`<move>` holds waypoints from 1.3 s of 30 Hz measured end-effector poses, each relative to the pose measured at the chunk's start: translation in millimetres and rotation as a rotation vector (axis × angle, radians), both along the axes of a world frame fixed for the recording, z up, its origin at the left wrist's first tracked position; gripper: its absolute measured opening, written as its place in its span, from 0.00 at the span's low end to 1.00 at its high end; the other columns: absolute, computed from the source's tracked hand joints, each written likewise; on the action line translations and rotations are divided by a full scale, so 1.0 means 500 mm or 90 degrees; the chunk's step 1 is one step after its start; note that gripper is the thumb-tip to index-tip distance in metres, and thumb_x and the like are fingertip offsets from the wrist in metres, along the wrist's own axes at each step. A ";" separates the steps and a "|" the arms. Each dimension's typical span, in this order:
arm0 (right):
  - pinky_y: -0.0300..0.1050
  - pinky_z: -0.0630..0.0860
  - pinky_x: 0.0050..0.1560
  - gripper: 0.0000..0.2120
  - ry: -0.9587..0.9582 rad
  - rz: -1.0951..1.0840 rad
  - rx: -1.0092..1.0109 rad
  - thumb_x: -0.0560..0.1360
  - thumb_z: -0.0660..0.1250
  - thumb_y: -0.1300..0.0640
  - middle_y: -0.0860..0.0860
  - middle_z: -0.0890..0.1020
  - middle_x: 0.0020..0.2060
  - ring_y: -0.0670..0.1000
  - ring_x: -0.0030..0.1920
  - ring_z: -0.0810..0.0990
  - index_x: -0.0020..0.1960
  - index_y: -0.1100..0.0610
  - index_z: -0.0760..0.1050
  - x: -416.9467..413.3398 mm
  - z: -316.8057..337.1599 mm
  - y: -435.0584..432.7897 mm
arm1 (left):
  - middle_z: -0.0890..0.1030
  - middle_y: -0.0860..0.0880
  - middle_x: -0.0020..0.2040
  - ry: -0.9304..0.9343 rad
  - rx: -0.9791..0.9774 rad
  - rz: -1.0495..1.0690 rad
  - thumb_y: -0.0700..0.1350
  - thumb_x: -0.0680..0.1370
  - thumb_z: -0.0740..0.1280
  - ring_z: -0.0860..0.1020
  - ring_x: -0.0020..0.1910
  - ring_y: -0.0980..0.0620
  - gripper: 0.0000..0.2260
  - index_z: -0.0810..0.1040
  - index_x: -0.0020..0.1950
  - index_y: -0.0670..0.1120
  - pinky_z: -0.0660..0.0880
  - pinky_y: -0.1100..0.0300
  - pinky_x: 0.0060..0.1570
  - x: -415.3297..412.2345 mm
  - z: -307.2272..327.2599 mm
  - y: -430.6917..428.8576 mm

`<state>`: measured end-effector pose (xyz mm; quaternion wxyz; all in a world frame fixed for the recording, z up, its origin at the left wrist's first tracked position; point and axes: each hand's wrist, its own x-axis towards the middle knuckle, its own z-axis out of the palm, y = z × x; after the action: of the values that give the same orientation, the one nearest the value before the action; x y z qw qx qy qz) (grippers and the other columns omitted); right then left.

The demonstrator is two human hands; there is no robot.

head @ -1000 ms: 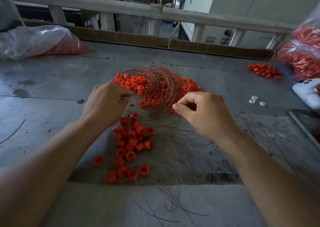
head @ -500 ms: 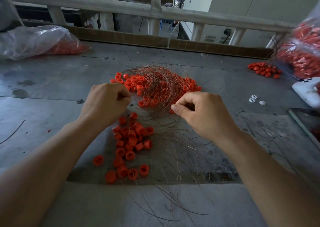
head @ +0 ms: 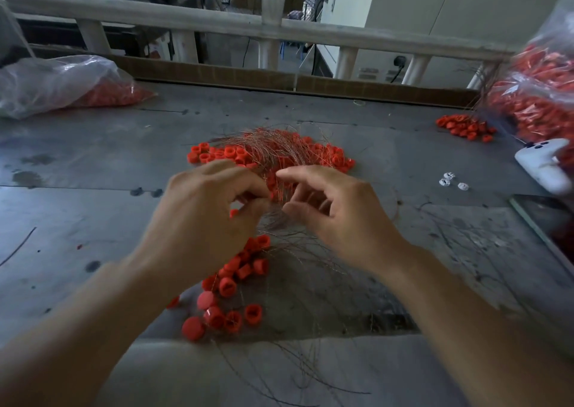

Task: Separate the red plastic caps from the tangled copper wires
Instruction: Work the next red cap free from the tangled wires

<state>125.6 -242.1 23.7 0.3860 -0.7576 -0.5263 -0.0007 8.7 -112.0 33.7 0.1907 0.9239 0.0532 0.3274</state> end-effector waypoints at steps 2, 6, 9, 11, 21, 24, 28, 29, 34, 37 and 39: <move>0.28 0.70 0.43 0.20 0.002 0.039 -0.012 0.72 0.66 0.52 0.41 0.74 0.40 0.38 0.38 0.73 0.63 0.55 0.73 -0.006 -0.007 0.005 | 0.76 0.54 0.36 0.014 0.007 -0.022 0.40 0.67 0.68 0.73 0.33 0.58 0.04 0.83 0.39 0.42 0.70 0.72 0.35 0.002 -0.003 -0.003; 0.26 0.69 0.44 0.15 0.005 0.056 -0.014 0.73 0.67 0.62 0.46 0.77 0.43 0.39 0.41 0.74 0.60 0.58 0.76 -0.009 -0.019 0.016 | 0.79 0.51 0.37 0.048 0.006 -0.026 0.41 0.67 0.68 0.74 0.34 0.57 0.05 0.83 0.40 0.43 0.68 0.72 0.37 0.011 -0.014 -0.004; 0.28 0.71 0.44 0.10 0.023 0.046 -0.009 0.73 0.68 0.62 0.46 0.77 0.42 0.40 0.41 0.75 0.54 0.60 0.79 -0.005 -0.020 0.019 | 0.79 0.52 0.38 0.051 0.001 -0.038 0.42 0.68 0.67 0.74 0.35 0.58 0.06 0.83 0.42 0.44 0.68 0.73 0.38 0.015 -0.020 -0.004; 0.30 0.72 0.44 0.08 0.026 0.023 0.017 0.72 0.69 0.62 0.48 0.80 0.41 0.41 0.41 0.77 0.51 0.60 0.80 0.000 -0.020 0.018 | 0.77 0.55 0.39 0.030 -0.009 -0.034 0.44 0.69 0.68 0.73 0.35 0.59 0.07 0.82 0.45 0.45 0.67 0.73 0.38 0.017 -0.020 -0.005; 0.28 0.72 0.43 0.05 0.073 -0.090 0.135 0.71 0.70 0.61 0.40 0.77 0.36 0.37 0.38 0.76 0.47 0.59 0.82 0.013 -0.010 0.016 | 0.82 0.50 0.41 0.140 0.026 -0.223 0.37 0.68 0.71 0.75 0.45 0.59 0.06 0.84 0.45 0.42 0.68 0.75 0.46 0.047 -0.017 0.013; 0.28 0.72 0.43 0.05 0.069 -0.086 0.161 0.70 0.70 0.63 0.40 0.77 0.37 0.38 0.40 0.77 0.45 0.59 0.82 0.014 -0.005 0.013 | 0.81 0.50 0.45 0.172 0.058 -0.201 0.36 0.71 0.70 0.75 0.42 0.58 0.07 0.83 0.48 0.42 0.67 0.75 0.46 0.091 -0.022 0.013; 0.29 0.72 0.42 0.03 0.085 -0.070 0.209 0.71 0.70 0.62 0.43 0.79 0.37 0.42 0.40 0.78 0.43 0.56 0.81 0.013 0.002 0.005 | 0.74 0.53 0.39 0.224 0.094 -0.103 0.38 0.75 0.65 0.70 0.36 0.56 0.03 0.77 0.47 0.42 0.67 0.66 0.39 0.130 -0.039 0.029; 0.29 0.72 0.42 0.04 0.086 -0.066 0.225 0.71 0.69 0.62 0.43 0.79 0.37 0.42 0.41 0.79 0.43 0.55 0.80 0.013 0.006 0.003 | 0.73 0.53 0.38 0.222 0.085 -0.091 0.38 0.74 0.65 0.70 0.37 0.54 0.03 0.77 0.47 0.41 0.66 0.65 0.37 0.135 -0.044 0.031; 0.27 0.71 0.41 0.05 0.075 -0.074 0.294 0.71 0.68 0.61 0.42 0.79 0.37 0.37 0.40 0.78 0.43 0.51 0.77 0.023 0.023 -0.009 | 0.73 0.51 0.40 0.238 0.069 -0.027 0.41 0.75 0.65 0.70 0.41 0.53 0.09 0.78 0.54 0.41 0.62 0.63 0.38 0.153 -0.060 0.040; 0.26 0.70 0.40 0.06 0.091 -0.075 0.302 0.71 0.68 0.61 0.40 0.79 0.37 0.35 0.37 0.77 0.42 0.50 0.76 0.028 0.027 -0.014 | 0.72 0.52 0.41 0.227 0.051 -0.004 0.41 0.76 0.65 0.68 0.41 0.55 0.09 0.79 0.55 0.40 0.58 0.66 0.36 0.153 -0.062 0.044; 0.26 0.70 0.39 0.08 0.105 -0.080 0.258 0.72 0.69 0.61 0.40 0.79 0.36 0.35 0.37 0.77 0.40 0.47 0.76 0.031 0.025 -0.012 | 0.73 0.50 0.41 0.211 0.041 0.001 0.40 0.76 0.65 0.69 0.41 0.54 0.09 0.79 0.54 0.39 0.58 0.66 0.36 0.150 -0.064 0.044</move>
<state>141.2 -248.2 36.2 0.5709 -0.6936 -0.4340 -0.0687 83.8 -89.8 1.6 0.1490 0.9709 0.0742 0.1725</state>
